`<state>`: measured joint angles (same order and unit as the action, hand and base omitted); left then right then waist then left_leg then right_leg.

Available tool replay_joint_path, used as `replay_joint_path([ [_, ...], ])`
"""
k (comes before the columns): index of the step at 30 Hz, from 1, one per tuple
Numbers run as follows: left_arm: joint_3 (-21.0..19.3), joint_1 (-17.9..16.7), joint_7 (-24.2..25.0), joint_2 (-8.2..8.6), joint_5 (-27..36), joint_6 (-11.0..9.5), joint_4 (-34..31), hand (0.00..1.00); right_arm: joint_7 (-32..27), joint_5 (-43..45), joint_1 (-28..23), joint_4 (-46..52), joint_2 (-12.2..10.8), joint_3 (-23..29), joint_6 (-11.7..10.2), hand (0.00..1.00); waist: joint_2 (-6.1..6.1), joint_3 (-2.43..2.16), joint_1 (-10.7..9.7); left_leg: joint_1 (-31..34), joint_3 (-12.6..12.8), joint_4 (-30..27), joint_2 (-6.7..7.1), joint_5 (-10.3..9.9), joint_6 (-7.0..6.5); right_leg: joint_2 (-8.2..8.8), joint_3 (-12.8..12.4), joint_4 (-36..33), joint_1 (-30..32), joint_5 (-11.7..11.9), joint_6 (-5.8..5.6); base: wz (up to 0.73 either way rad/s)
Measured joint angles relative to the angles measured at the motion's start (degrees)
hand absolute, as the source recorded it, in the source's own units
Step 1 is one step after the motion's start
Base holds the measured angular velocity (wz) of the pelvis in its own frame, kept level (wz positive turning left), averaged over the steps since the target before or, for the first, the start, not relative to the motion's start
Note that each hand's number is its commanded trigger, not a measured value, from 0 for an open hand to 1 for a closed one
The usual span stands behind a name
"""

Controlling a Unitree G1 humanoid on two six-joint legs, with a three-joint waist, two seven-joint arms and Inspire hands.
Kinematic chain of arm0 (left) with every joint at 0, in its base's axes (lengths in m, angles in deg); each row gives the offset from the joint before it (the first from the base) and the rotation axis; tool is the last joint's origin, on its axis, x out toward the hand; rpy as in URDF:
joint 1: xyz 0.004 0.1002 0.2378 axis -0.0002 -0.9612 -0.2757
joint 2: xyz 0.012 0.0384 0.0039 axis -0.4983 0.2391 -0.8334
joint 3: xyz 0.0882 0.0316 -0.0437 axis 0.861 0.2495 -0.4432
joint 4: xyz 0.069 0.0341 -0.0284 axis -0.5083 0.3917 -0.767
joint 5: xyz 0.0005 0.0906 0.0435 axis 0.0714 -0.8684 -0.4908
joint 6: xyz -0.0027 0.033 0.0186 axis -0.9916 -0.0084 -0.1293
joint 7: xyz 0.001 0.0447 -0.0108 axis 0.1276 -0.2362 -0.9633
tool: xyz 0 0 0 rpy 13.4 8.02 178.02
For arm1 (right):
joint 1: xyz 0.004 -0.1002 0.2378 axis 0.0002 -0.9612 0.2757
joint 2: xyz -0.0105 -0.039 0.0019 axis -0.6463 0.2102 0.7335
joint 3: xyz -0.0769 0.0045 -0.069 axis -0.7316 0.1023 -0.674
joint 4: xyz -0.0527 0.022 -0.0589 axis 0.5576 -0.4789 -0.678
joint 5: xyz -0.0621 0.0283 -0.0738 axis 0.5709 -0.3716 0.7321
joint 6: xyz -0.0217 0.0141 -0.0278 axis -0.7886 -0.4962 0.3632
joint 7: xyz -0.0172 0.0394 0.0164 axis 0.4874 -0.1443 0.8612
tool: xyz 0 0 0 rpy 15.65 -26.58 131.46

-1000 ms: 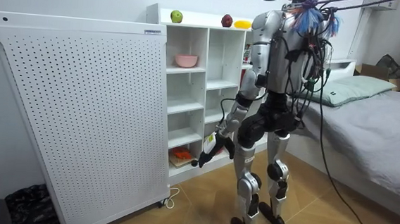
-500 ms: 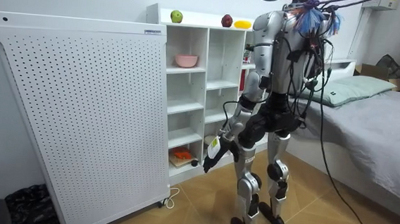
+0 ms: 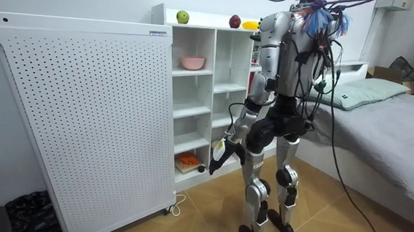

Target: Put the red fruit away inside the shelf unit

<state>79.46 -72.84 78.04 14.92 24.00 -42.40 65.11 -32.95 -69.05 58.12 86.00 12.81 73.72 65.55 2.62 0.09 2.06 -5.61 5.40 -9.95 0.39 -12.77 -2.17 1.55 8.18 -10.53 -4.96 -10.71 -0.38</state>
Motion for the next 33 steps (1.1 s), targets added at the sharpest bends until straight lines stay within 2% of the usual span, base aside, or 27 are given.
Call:
replay_joint_path([
  [3, 0.0, 0.0, 0.5, 0.0, -0.3, 0.6, 0.2, 0.0, 0.0, -1.2, 2.2, 0.0, 1.4, 0.5, 0.1, 0.0, 0.56, 0.04, 0.1, 0.2, -0.2, 0.0, -0.13, 0.0, 0.0, 0.07, 0.8, 0.0, 0.0, 0.0, 0.0, 0.01],
  [6, 0.0, -0.5, 1.8, -0.01, -0.4, 1.5, 0.2, 0.0, -0.4, -2.0, 4.5, 0.0, 1.5, 1.3, 0.1, 0.0, 0.61, 0.0, 0.1, 0.2, -0.3, 0.0, -0.31, 0.0, 0.01, 0.09, 1.6, -0.1, -0.1, 0.0, 0.01, 0.0],
  [10, 0.0, -0.4, 2.4, -0.09, -0.4, 1.6, 0.1, 0.0, -0.4, -4.9, 6.9, -1.3, 1.8, 1.3, 0.1, 0.0, 0.64, 0.0, 0.0, 0.1, -0.8, -0.1, -0.37, 0.0, 0.05, 0.13, 3.1, -0.1, -0.4, 0.1, 0.07, 0.06],
  [15, 0.1, -0.5, 2.5, -0.09, -0.4, 1.6, -0.1, 0.0, -0.4, -6.7, 8.5, -5.4, 2.9, 1.3, 0.7, 0.0, 0.73, 0.07, 0.3, 0.1, -1.3, -0.2, -0.29, 0.0, 0.04, 0.19, 3.3, 0.0, -0.7, 0.1, 0.07, 0.06],
  [19, 0.1, -0.1, 3.7, -0.2, -0.4, 1.9, -0.1, 0.0, -0.2, -8.4, 8.8, -6.0, 4.0, 1.1, 1.3, 0.0, 0.59, 0.22, 1.4, 0.4, -1.6, -0.3, -0.12, 0.0, 0.05, 0.23, 3.7, 0.0, -0.6, 0.1, 0.07, 0.02],
  [22, 0.0, 0.6, 4.7, -0.21, -0.4, 2.7, -0.2, 0.0, 0.3, -8.6, 10.8, -7.9, 4.1, 1.1, 2.2, 0.0, 0.83, 0.23, 1.5, 1.1, -2.5, -0.8, 0.17, 0.0, 0.05, 0.32, 4.4, 0.0, -0.6, 0.1, 0.07, 0.12],
  [25, 0.0, 0.8, 5.4, -0.36, -0.4, 2.8, -0.2, 0.0, 1.5, -8.8, 13.6, -11.7, 4.2, 1.1, 2.8, 0.0, 1.0, 0.16, 2.4, 1.0, -2.7, -0.9, 0.2, 0.0, 0.04, 0.35, 4.4, 0.0, -0.6, 0.1, 0.07, 0.03],
  [27, 0.0, 1.0, 5.6, -0.45, -0.4, 3.1, -0.2, 0.0, 2.2, -8.8, 14.0, -12.0, 4.3, 1.0, 3.5, 0.0, 1.13, 0.23, 3.0, 1.1, -2.9, -1.0, 0.25, 0.0, 0.04, 0.39, 4.3, 0.0, -0.6, 0.1, 0.07, 0.05],
  [33, 0.0, 1.0, 6.0, -0.47, -0.4, 3.9, -0.2, 0.0, 3.2, -9.1, 14.4, -12.5, 5.1, 1.0, 3.6, 0.0, 1.52, 0.24, 3.2, 1.4, -3.7, -1.6, 0.28, 0.0, 0.03, 0.47, 4.1, 0.0, -0.6, 0.1, 0.07, 0.06],
])
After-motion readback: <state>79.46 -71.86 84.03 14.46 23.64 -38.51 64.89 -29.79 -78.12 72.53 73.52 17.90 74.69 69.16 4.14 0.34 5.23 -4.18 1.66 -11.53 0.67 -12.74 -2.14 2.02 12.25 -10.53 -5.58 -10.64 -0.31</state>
